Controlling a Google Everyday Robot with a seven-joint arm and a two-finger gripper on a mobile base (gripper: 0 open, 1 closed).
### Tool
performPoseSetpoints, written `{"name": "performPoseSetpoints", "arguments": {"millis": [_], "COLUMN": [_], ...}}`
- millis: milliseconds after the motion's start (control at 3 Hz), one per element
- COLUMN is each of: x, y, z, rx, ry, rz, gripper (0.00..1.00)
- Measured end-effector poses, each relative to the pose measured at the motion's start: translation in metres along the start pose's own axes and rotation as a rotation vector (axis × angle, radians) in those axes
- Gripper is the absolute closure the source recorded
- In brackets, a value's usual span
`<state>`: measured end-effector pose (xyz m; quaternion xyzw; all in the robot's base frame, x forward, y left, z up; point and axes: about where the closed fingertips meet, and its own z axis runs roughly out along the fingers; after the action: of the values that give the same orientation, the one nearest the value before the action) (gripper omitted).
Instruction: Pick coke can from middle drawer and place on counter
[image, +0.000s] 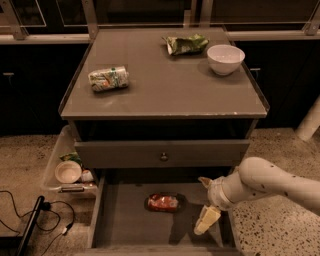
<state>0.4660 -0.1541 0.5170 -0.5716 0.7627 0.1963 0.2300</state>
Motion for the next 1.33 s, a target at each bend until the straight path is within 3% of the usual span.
{"name": "performPoseSetpoints", "arguments": {"millis": [333,1333], "x": [0.002,-0.028], "y": [0.002,-0.013], "z": [0.013,0.103], "rx": [0.006,0.059], "ry": [-0.006,-0.179], "rz": [-0.008,-0.192], "gripper": [0.0,0.0]}}
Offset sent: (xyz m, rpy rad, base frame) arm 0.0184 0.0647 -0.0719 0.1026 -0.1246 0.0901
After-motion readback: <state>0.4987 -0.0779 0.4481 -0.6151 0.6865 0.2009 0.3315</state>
